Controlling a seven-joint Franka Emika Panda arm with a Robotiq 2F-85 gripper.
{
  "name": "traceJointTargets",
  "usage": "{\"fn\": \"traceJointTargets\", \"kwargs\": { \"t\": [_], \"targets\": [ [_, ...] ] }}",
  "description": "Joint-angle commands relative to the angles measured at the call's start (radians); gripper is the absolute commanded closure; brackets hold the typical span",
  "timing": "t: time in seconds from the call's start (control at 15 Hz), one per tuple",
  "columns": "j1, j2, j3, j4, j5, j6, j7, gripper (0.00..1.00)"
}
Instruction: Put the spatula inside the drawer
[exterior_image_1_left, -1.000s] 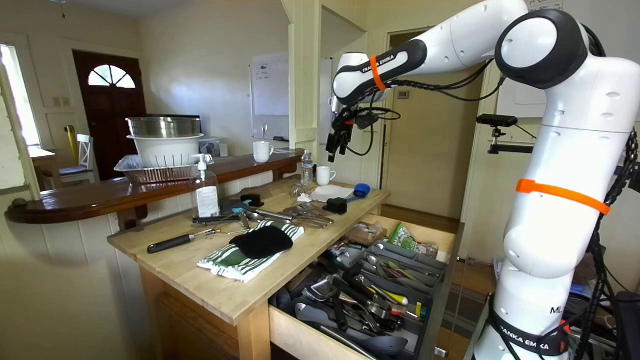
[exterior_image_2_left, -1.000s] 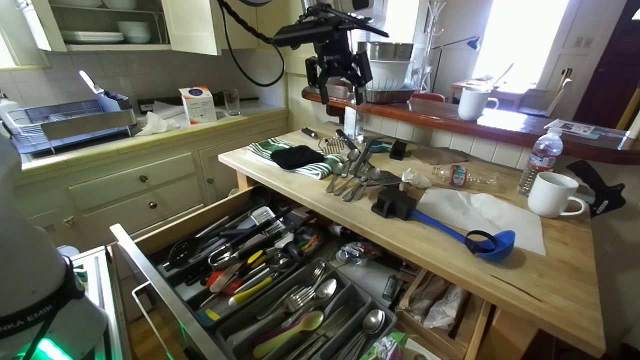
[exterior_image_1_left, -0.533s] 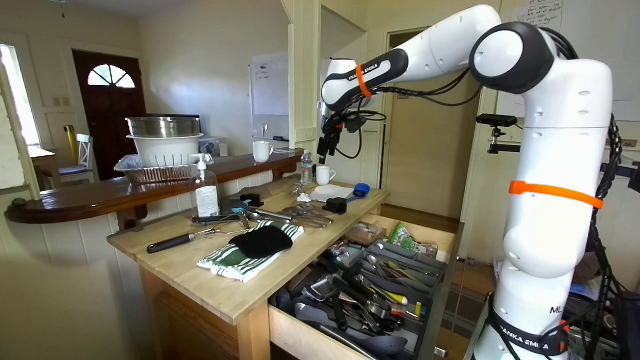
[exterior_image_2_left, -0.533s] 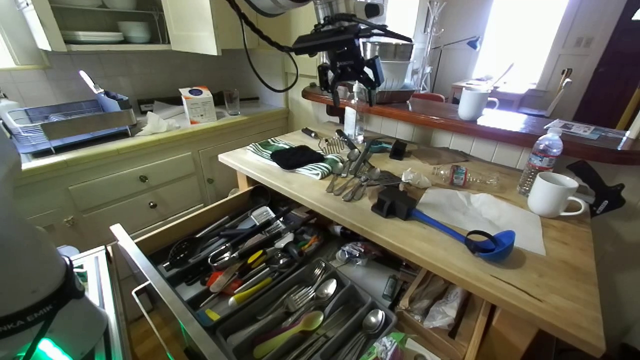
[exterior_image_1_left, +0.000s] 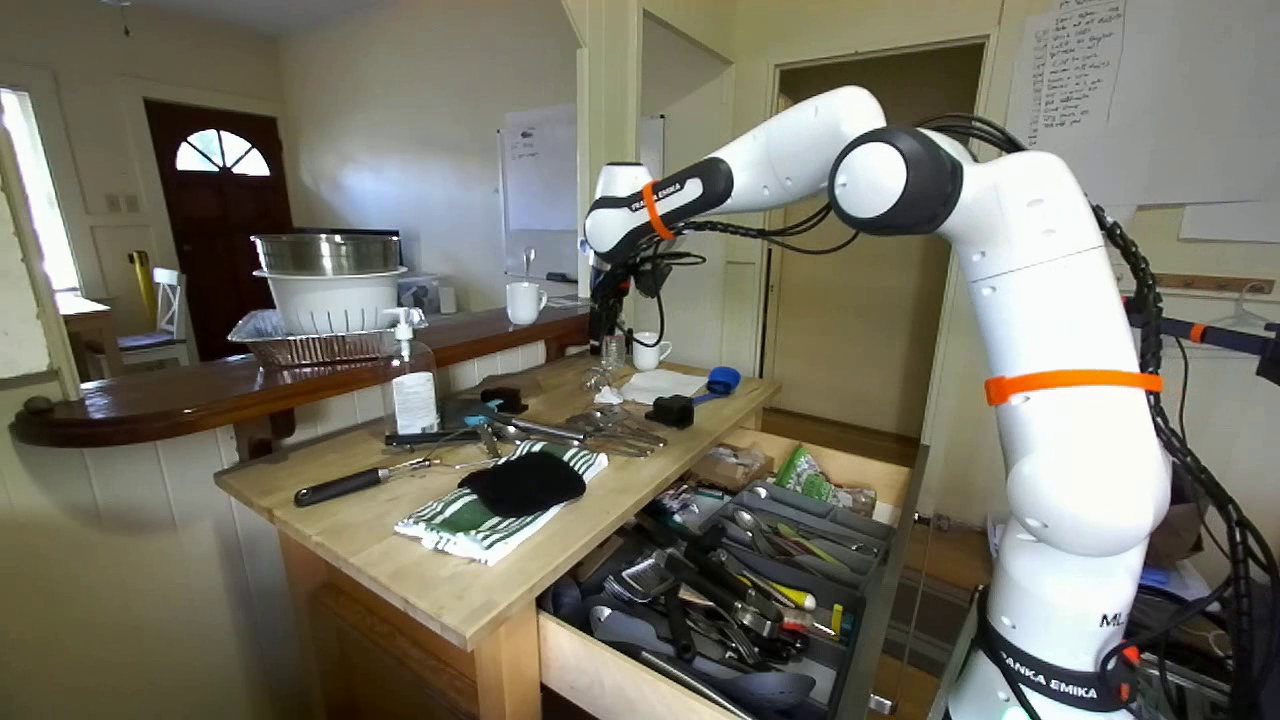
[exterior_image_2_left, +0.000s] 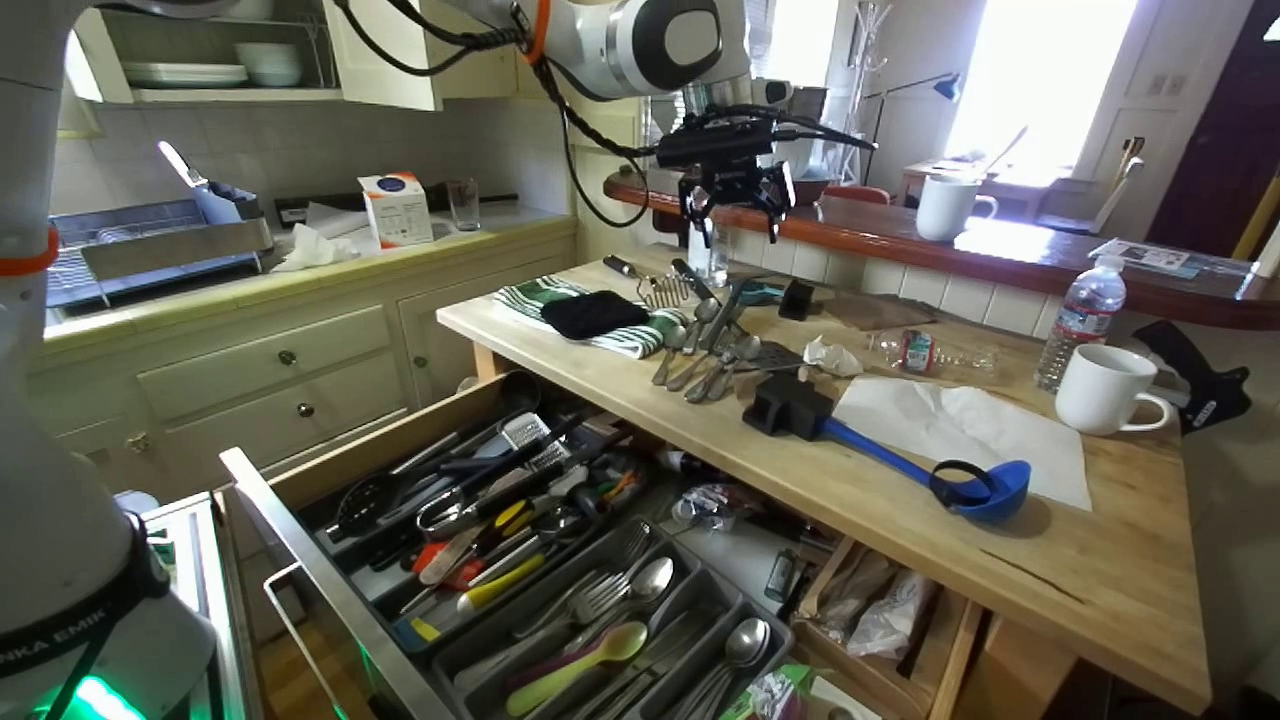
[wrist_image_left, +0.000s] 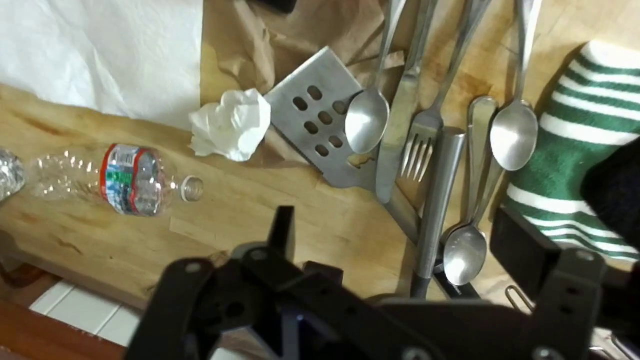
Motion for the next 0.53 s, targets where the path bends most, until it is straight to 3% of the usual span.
{"fn": "traceJointTargets", "kwargs": {
  "t": [0.0, 0.4, 0.47],
  "targets": [
    [-0.014, 0.028, 0.022, 0.041, -0.028, 0.008, -0.009, 0.00],
    [-0.011, 0.043, 0.026, 0.070, -0.028, -0.001, 0.006, 0.00],
    [0.011, 0.065, 0.013, 0.101, -0.068, -0.020, 0.037, 0.00]
  ]
}}
